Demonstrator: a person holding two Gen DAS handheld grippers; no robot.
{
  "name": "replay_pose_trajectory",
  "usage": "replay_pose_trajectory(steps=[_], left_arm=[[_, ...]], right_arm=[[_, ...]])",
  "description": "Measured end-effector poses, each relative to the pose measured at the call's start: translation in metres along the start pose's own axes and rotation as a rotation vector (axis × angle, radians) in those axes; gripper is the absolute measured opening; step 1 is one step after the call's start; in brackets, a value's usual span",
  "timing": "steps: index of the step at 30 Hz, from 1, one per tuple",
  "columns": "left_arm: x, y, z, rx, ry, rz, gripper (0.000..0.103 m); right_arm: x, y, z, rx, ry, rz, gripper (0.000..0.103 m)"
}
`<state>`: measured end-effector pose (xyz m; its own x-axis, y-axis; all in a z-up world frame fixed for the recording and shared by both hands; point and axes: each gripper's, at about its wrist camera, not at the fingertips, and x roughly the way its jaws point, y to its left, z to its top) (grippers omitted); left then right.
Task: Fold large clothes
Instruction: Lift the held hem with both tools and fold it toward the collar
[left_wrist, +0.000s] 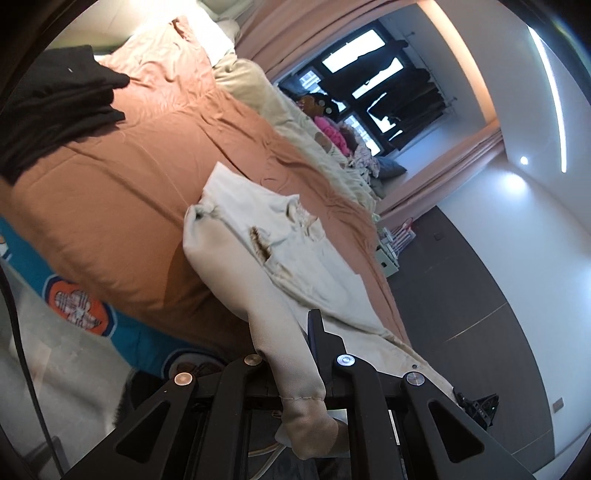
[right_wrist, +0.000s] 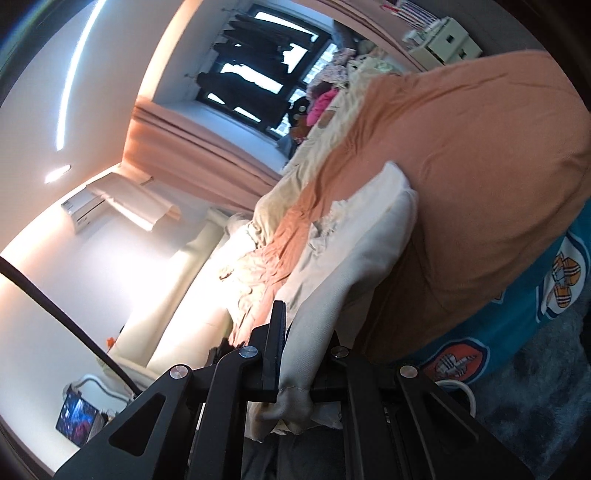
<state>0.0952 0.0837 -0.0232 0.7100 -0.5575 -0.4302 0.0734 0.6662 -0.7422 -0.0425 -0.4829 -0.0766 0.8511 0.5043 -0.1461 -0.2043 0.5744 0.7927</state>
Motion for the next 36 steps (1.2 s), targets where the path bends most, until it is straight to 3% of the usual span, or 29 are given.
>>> replay_pose_trajectory(steps=[7, 12, 20, 27, 36], left_arm=[[-0.034, -0.018, -0.009, 0.011, -0.013, -0.019, 0.009], [-0.047, -0.032, -0.003, 0.052, -0.037, -0.055, 0.009], [-0.046, -0.043, 0.029, 0.086, -0.068, -0.079, 0.009], [-0.016, -0.06, 0.077, 0.116, -0.081, -0.057, 0.01], [0.066, -0.067, 0.153, 0.156, -0.06, 0.008, 0.01]], right_arm=[[0.007, -0.002, 0.013, -0.026, 0.011, 0.014, 0.006], [-0.001, 0.006, 0.021, -0.038, -0.031, 0.025, 0.006], [0.017, 0.031, 0.04, -0.08, -0.05, 0.028, 0.006], [0.056, 0.036, 0.066, -0.097, -0.079, 0.039, 0.006], [0.14, 0.028, 0.113, -0.091, -0.08, -0.022, 0.006]])
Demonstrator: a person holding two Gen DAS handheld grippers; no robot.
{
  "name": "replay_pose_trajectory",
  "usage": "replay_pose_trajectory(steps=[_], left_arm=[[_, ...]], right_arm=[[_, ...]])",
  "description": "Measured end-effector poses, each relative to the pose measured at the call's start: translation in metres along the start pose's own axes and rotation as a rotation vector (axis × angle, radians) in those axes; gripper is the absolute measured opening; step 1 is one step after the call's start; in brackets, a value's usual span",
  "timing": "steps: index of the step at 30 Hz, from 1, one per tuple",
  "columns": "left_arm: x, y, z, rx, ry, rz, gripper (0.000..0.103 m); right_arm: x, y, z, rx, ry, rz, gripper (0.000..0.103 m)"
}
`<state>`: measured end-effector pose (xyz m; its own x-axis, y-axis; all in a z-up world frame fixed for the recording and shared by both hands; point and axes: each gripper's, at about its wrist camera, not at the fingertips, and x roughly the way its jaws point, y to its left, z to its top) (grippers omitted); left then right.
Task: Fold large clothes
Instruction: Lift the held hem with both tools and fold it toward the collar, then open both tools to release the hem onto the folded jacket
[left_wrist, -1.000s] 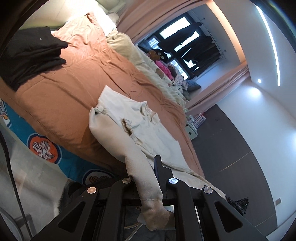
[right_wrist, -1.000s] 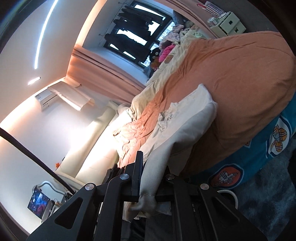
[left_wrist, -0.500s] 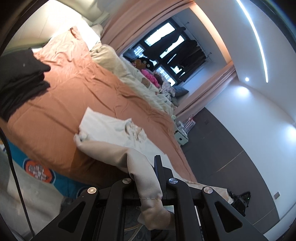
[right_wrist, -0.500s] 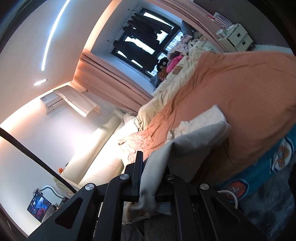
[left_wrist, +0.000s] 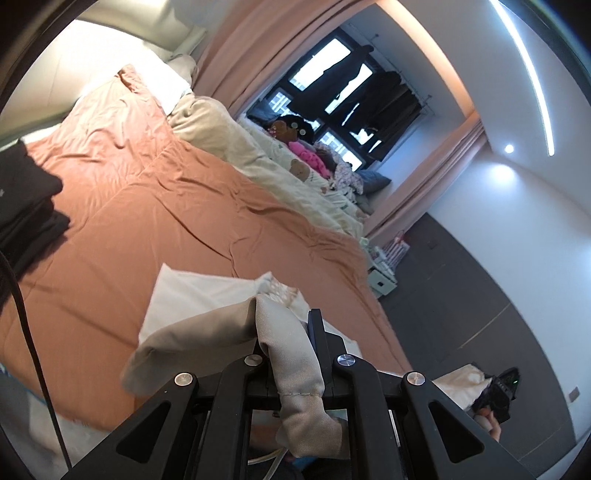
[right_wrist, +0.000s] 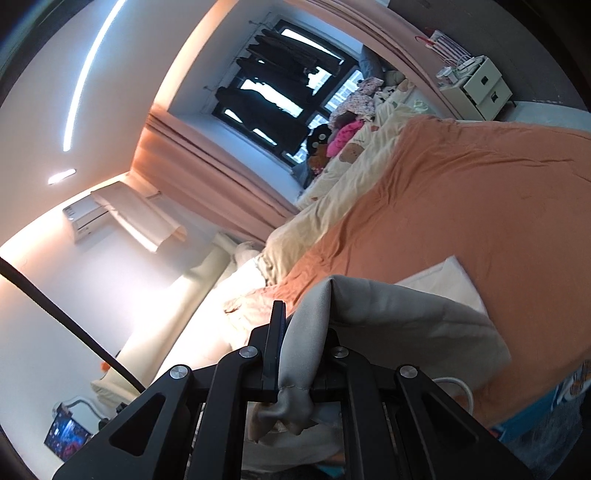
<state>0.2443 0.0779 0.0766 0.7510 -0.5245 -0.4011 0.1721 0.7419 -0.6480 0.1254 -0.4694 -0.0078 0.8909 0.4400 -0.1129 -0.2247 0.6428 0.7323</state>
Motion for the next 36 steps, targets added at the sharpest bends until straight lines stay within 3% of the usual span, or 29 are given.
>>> replay_pose_trajectory(steps=[5, 13, 23, 26, 27, 28, 29, 30, 31, 33, 36], left_arm=[[0.057, 0.015, 0.023, 0.011, 0.032, 0.077, 0.01], [0.147, 0.059, 0.033, -0.025, 0.123, 0.178, 0.01], [0.236, 0.106, 0.025, -0.096, 0.249, 0.265, 0.01], [0.249, 0.112, 0.027, -0.124, 0.284, 0.247, 0.018], [0.249, 0.111, 0.029, -0.122, 0.283, 0.238, 0.033], [0.247, 0.109, 0.032, -0.116, 0.27, 0.227, 0.054], [0.243, 0.107, 0.035, -0.109, 0.249, 0.218, 0.063], [0.239, 0.104, 0.037, -0.105, 0.229, 0.208, 0.071], [0.236, 0.102, 0.039, -0.104, 0.215, 0.196, 0.071], [0.232, 0.099, 0.04, -0.091, 0.207, 0.2, 0.071], [0.23, 0.094, 0.039, -0.054, 0.209, 0.256, 0.071]], right_arm=[[0.055, 0.002, 0.016, -0.038, 0.012, -0.087, 0.006], [0.144, -0.007, 0.027, -0.04, 0.061, -0.194, 0.006], [0.215, -0.032, 0.035, 0.102, 0.151, -0.289, 0.009], [0.226, -0.037, 0.037, 0.169, 0.168, -0.274, 0.012], [0.228, -0.034, 0.04, 0.179, 0.165, -0.271, 0.016], [0.231, -0.036, 0.046, 0.182, 0.157, -0.266, 0.035], [0.23, -0.031, 0.05, 0.176, 0.142, -0.254, 0.067], [0.228, -0.027, 0.054, 0.164, 0.124, -0.245, 0.08], [0.224, -0.019, 0.058, 0.148, 0.106, -0.244, 0.085], [0.22, -0.007, 0.062, 0.115, 0.098, -0.238, 0.085], [0.218, 0.012, 0.064, 0.057, 0.12, -0.27, 0.085]])
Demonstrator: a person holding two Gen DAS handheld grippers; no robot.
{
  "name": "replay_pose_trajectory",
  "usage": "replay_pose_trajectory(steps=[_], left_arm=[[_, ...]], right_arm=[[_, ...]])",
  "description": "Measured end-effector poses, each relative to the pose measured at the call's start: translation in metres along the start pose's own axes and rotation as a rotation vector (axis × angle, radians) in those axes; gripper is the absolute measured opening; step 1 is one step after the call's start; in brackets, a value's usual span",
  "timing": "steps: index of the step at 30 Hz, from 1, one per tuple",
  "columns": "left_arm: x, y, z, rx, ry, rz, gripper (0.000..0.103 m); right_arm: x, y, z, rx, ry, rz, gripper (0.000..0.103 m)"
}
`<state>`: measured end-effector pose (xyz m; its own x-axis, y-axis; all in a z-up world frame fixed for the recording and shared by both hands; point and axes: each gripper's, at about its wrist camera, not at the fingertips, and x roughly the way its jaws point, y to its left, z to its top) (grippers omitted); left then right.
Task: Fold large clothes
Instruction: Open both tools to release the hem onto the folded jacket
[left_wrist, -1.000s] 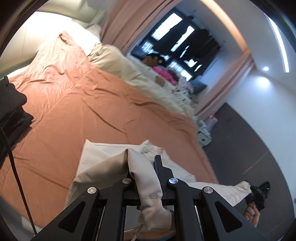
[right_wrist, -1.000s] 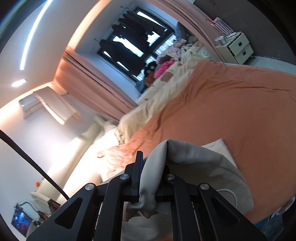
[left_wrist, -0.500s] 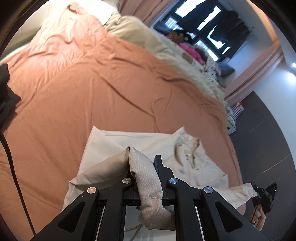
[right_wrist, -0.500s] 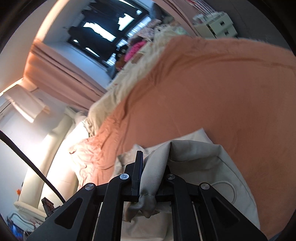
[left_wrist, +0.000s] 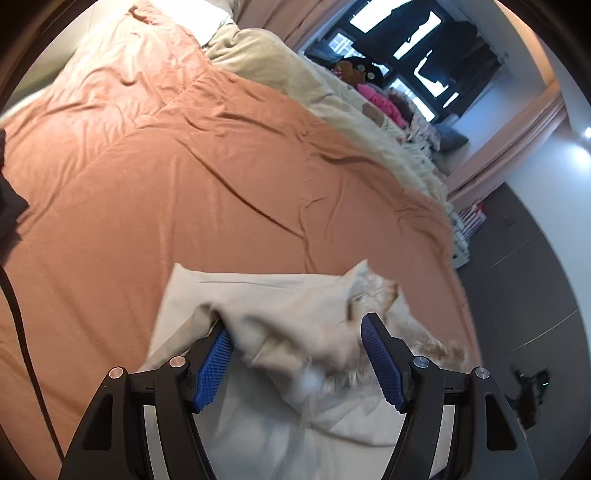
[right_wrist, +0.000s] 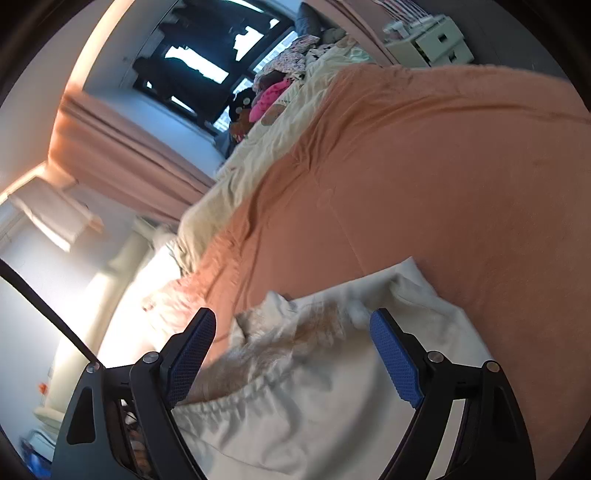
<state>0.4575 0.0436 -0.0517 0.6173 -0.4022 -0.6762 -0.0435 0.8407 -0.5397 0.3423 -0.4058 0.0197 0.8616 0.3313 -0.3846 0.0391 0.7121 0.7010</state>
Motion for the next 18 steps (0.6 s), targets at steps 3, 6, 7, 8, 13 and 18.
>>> replay_pose_trajectory(steps=[3, 6, 7, 8, 13, 18], left_arm=[[-0.006, -0.002, 0.002, 0.04, -0.043, 0.094, 0.075], [-0.002, 0.0, 0.014, 0.044, 0.007, 0.108, 0.079], [-0.003, 0.001, 0.016, 0.053, 0.006, 0.126, 0.079], [-0.004, 0.001, 0.016, 0.07, -0.002, 0.147, 0.079], [0.013, 0.018, 0.011, 0.141, 0.058, 0.239, 0.079], [0.046, 0.045, 0.003, 0.187, 0.147, 0.346, 0.074]], right_arm=[[0.0, 0.014, -0.005, -0.051, 0.034, -0.049, 0.085], [0.007, 0.022, -0.006, -0.069, 0.083, -0.056, 0.085], [0.008, 0.022, -0.004, -0.074, 0.095, -0.063, 0.085], [0.01, 0.026, -0.004, -0.085, 0.109, -0.074, 0.085], [0.025, 0.034, 0.014, -0.187, 0.133, -0.192, 0.085], [0.04, 0.036, 0.03, -0.275, 0.179, -0.333, 0.085]])
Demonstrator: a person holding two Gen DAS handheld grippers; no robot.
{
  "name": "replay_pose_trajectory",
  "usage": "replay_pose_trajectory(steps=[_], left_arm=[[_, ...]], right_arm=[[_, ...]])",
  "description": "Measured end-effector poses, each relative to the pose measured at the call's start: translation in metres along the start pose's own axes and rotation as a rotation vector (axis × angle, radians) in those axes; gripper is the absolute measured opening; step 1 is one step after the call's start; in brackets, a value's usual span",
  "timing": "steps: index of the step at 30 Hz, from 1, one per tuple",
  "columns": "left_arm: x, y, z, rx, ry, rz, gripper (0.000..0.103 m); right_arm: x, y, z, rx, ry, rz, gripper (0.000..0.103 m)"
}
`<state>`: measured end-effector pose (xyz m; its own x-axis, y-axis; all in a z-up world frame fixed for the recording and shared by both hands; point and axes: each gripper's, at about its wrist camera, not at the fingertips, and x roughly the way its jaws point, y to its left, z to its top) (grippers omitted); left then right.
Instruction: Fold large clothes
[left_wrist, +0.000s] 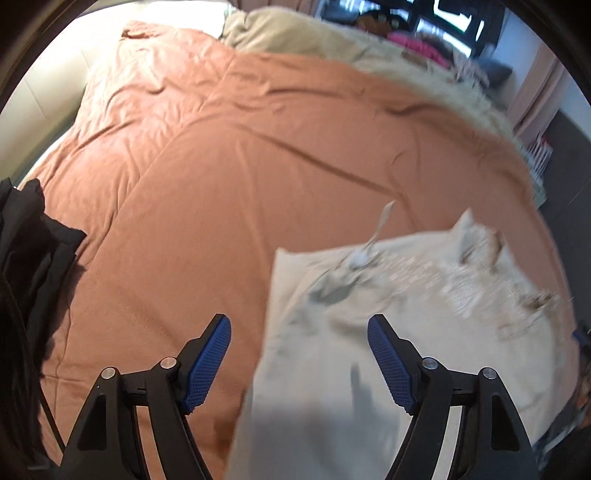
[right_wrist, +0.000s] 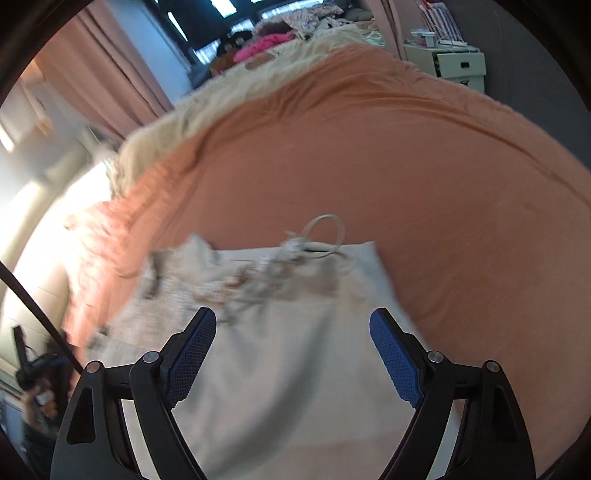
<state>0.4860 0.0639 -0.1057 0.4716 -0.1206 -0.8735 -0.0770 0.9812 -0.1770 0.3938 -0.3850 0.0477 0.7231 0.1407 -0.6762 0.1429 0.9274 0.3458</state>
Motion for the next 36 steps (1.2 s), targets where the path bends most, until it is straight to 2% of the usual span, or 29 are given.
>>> replay_pose_trajectory(steps=[4, 8, 10, 13, 14, 15, 16, 17, 19, 21, 23, 26, 28, 30, 32, 33, 34, 36], left_arm=[[0.028, -0.001, 0.002, 0.055, 0.042, 0.045, 0.063], [0.057, -0.017, 0.011, 0.143, 0.085, 0.067, 0.056], [0.07, -0.025, 0.015, 0.177, 0.103, 0.069, 0.045], [0.084, -0.035, 0.018, 0.218, 0.119, 0.081, 0.036], [0.085, -0.038, 0.019, 0.229, 0.114, 0.082, 0.032], [0.086, -0.04, 0.019, 0.239, 0.109, 0.079, 0.024], [0.085, -0.042, 0.019, 0.243, 0.104, 0.073, 0.014], [0.081, -0.044, 0.019, 0.245, 0.092, 0.068, 0.01], [0.069, -0.047, 0.02, 0.26, 0.042, 0.068, 0.007], [0.055, -0.045, 0.02, 0.255, -0.009, 0.072, 0.007], [0.055, -0.037, 0.025, 0.21, -0.02, 0.076, 0.007], [0.072, -0.026, 0.031, 0.144, 0.055, 0.062, 0.009], [0.071, -0.027, 0.03, 0.138, 0.073, 0.072, 0.013], [0.056, -0.032, 0.026, 0.161, 0.05, 0.085, 0.019], [0.04, -0.034, 0.025, 0.168, 0.021, 0.078, 0.038], [0.03, -0.034, 0.024, 0.162, -0.005, 0.082, 0.054], [0.022, -0.036, 0.024, 0.158, -0.035, 0.083, 0.059], [0.004, -0.043, 0.022, 0.163, -0.084, 0.064, 0.059]], right_arm=[[0.02, 0.002, 0.02, -0.073, 0.056, -0.111, 0.083], [0.042, 0.008, 0.029, -0.133, 0.126, -0.158, 0.073], [0.058, 0.015, 0.035, -0.16, 0.151, -0.179, 0.068], [0.079, 0.019, 0.044, -0.193, 0.173, -0.214, 0.06], [0.087, 0.019, 0.046, -0.204, 0.181, -0.216, 0.054], [0.094, 0.02, 0.047, -0.218, 0.189, -0.223, 0.048], [0.101, 0.019, 0.048, -0.234, 0.194, -0.238, 0.032], [0.103, 0.018, 0.049, -0.246, 0.19, -0.253, 0.018], [0.097, 0.015, 0.053, -0.228, 0.155, -0.227, 0.008], [0.092, 0.016, 0.054, -0.212, 0.116, -0.219, 0.008], [0.085, 0.012, 0.052, -0.183, 0.089, -0.248, 0.008], [0.099, -0.001, 0.046, -0.101, 0.131, -0.26, 0.009], [0.102, -0.007, 0.041, -0.065, 0.14, -0.258, 0.015], [0.094, -0.006, 0.04, -0.065, 0.133, -0.272, 0.024], [0.083, -0.009, 0.034, -0.067, 0.126, -0.293, 0.058], [0.075, -0.01, 0.032, -0.063, 0.117, -0.285, 0.063], [0.067, -0.012, 0.03, -0.052, 0.105, -0.268, 0.064], [0.052, -0.015, 0.024, -0.022, 0.082, -0.227, 0.063]])
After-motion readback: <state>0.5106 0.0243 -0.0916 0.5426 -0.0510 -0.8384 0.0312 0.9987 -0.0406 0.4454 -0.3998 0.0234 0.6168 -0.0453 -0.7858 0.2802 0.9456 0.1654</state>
